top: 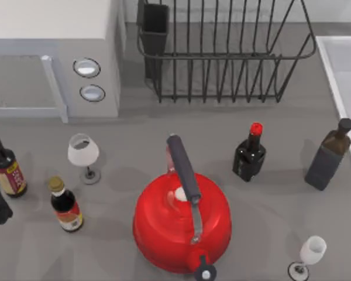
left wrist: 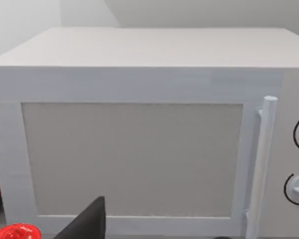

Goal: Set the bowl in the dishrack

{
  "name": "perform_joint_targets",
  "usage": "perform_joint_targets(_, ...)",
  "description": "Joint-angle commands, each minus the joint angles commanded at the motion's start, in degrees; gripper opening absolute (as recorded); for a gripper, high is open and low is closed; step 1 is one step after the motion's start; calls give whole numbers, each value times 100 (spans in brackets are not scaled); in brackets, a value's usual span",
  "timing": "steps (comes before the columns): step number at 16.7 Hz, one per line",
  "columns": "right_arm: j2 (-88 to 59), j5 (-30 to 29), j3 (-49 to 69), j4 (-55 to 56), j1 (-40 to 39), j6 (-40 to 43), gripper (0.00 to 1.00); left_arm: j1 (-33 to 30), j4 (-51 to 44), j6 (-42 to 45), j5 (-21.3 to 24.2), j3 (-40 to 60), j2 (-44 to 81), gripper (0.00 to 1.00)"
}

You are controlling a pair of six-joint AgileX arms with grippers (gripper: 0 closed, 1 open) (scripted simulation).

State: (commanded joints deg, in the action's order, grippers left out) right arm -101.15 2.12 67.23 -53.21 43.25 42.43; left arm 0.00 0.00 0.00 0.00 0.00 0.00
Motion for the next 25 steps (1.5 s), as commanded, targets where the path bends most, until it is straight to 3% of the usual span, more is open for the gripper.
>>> perform_joint_targets(4,-320,-2,-560,844,-24,-29,100,0,0,0,0,0,0,100)
perform_joint_targets(9,-350,-2,-613,910,-27,-32,100,0,0,0,0,0,0,100)
perform_joint_targets(22,-350,-2,-613,910,-27,-32,2,0,0,0,0,0,0,100)
perform_joint_targets(25,-350,-2,-613,910,-27,-32,0,0,0,0,0,0,0,100)
